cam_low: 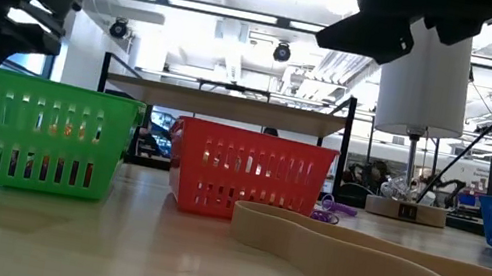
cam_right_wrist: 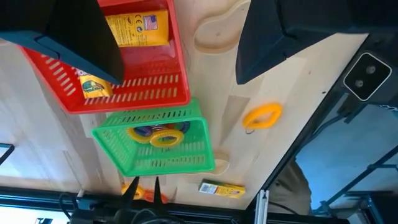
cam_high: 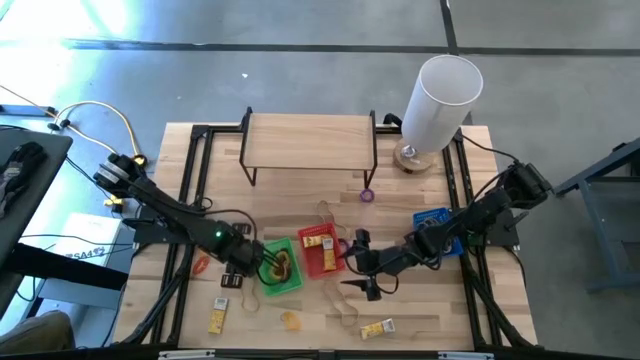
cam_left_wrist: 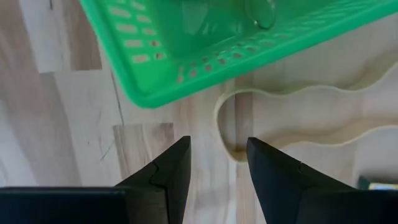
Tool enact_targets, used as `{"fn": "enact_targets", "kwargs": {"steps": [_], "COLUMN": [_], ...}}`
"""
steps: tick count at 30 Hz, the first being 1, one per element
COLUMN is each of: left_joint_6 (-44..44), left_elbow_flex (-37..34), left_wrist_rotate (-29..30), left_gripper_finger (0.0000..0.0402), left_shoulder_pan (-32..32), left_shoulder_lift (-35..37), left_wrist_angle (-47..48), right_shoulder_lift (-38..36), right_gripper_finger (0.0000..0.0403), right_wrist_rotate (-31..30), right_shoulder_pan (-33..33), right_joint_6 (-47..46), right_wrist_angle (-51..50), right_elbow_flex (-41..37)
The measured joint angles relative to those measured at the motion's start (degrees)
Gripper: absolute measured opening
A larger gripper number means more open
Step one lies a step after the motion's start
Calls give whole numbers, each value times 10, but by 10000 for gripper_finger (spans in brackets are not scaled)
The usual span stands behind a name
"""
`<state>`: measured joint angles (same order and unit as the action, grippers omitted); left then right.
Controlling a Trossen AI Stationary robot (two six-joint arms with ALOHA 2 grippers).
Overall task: Pick & Place Office Desk Supplies
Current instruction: Put the white rubber band into the blue bin
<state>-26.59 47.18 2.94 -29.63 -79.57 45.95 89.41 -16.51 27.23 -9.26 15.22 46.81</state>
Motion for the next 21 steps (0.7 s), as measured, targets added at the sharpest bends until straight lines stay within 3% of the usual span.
{"fn": "enact_targets", "kwargs": {"steps": [21], "left_joint_6": [-48], "left_elbow_flex": [-1], "left_wrist_rotate": [19], "left_gripper_finger": [149], "left_shoulder_pan": [-14], "left_shoulder_lift": [0], "left_wrist_angle": [-25], "right_shoulder_lift": [0], "right_gripper_finger": [295], "right_wrist_rotate": [3], "right_shoulder_pan": [0], "right_joint_6": [-26], "right_wrist_angle": [0], "right_elbow_flex": [0]}}
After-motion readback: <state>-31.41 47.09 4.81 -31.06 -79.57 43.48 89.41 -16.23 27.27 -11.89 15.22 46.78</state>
